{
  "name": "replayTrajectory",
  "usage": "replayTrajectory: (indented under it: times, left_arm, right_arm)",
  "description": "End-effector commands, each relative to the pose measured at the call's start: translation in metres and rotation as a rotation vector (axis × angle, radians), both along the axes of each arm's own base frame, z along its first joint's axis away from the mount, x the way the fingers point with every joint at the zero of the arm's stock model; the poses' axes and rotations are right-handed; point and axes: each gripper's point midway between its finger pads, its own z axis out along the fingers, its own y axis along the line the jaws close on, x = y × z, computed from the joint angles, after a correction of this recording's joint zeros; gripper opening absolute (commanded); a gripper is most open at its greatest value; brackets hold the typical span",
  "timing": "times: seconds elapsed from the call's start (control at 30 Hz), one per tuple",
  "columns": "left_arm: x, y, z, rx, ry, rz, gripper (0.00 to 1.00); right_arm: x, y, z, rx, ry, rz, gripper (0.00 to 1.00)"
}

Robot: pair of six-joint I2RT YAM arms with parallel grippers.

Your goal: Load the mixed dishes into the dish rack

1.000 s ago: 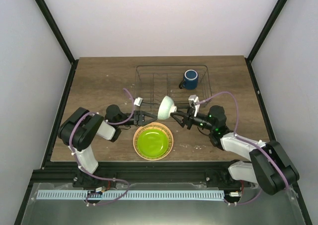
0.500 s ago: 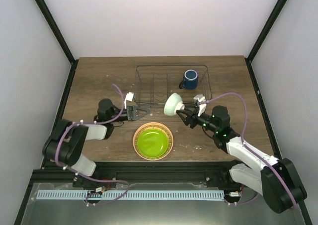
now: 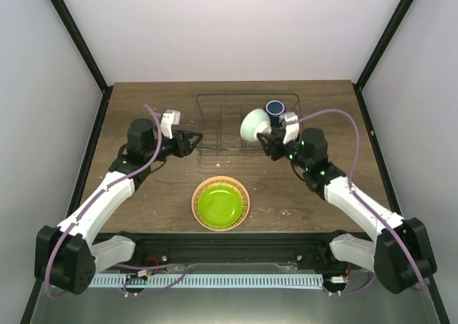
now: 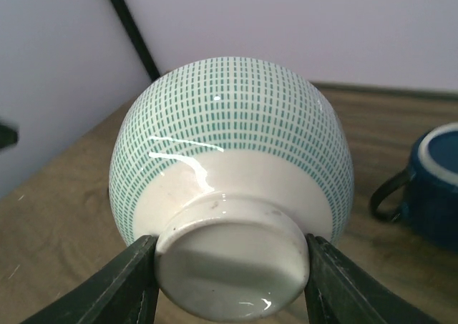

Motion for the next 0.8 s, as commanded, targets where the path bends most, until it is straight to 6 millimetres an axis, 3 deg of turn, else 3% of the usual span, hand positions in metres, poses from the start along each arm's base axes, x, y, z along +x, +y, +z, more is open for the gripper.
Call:
replayTrajectory:
  times: [0.0, 0.13, 0.77]
  left_arm:
    - [-0.005, 0.032, -0.024, 0.206, 0.051, 0.127, 0.50]
    - [-0.015, 0.040, -0.027, 0.239, 0.056, 0.143, 0.50]
    - [-0.036, 0.044, -0.039, 0.229, 0.111, 0.134, 0.51]
  right_arm:
    - [0.040, -0.017, 0.063, -0.077, -0.103, -0.154, 0.23]
    - [0.063, -0.024, 0.075, -0.179, -0.048, -0.221, 0.22]
    - [0.099, -0.049, -0.003, -0.503, 0.347, -0.363, 0.18]
